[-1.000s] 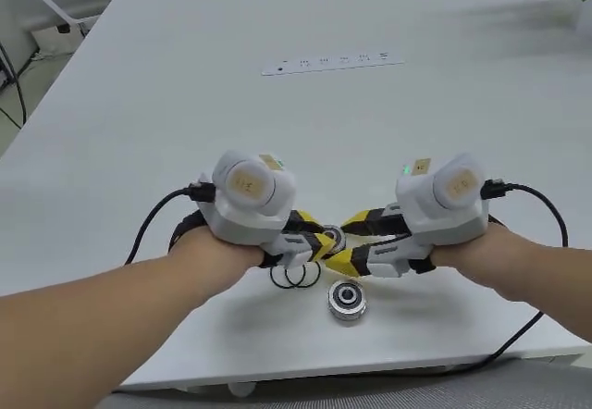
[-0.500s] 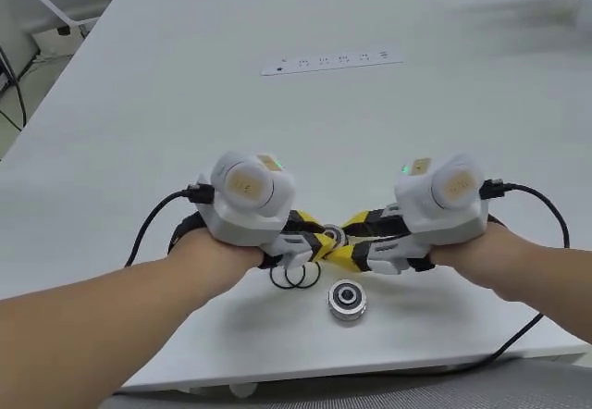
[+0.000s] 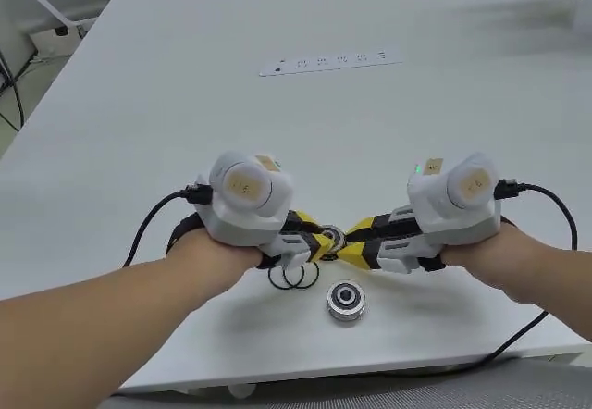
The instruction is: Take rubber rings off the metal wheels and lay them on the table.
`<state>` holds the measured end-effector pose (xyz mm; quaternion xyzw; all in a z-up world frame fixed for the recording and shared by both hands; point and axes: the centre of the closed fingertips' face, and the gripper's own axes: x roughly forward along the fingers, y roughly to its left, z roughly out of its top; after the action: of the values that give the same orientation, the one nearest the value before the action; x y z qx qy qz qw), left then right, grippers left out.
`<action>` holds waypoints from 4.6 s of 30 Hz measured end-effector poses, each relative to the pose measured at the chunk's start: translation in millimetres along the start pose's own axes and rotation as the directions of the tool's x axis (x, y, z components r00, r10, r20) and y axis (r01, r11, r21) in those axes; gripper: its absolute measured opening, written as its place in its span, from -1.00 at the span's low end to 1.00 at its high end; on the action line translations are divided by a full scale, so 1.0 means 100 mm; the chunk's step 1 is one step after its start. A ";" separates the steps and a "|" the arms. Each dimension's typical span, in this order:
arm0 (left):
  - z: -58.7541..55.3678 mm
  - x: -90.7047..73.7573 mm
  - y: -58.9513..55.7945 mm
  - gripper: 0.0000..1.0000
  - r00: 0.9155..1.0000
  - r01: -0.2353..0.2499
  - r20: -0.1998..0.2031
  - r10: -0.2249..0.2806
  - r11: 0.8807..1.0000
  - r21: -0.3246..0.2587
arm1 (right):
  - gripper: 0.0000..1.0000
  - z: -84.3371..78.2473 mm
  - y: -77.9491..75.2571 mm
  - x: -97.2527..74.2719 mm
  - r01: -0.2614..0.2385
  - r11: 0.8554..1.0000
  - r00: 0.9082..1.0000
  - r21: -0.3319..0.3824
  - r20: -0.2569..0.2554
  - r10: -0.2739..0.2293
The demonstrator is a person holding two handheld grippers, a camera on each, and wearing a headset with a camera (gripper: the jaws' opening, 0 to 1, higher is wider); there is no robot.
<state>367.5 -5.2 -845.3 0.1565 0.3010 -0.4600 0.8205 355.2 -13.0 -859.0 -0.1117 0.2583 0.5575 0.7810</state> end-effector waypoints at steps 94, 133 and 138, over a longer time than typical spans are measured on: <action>0.00 0.00 -0.02 -0.77 1.000 -0.025 -0.010 0.026 1.000 0.012 | -1.00 0.29 0.14 -0.10 -0.207 0.751 0.966 0.627 0.250 0.057; 0.00 -0.19 -0.05 -0.49 1.000 0.005 -0.001 -0.005 1.000 -0.002 | -1.00 0.27 0.09 -0.09 -0.144 0.795 0.980 0.589 0.195 0.034; 0.02 -0.31 -0.09 -0.40 1.000 0.018 0.012 -0.018 1.000 -0.002 | -1.00 0.31 0.09 -0.13 -0.155 0.789 0.977 0.594 0.210 0.034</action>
<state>348.3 9.8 -823.7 0.1502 0.2979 -0.4681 0.8183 352.2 -5.9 -824.6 0.2109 0.3537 0.4917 0.7673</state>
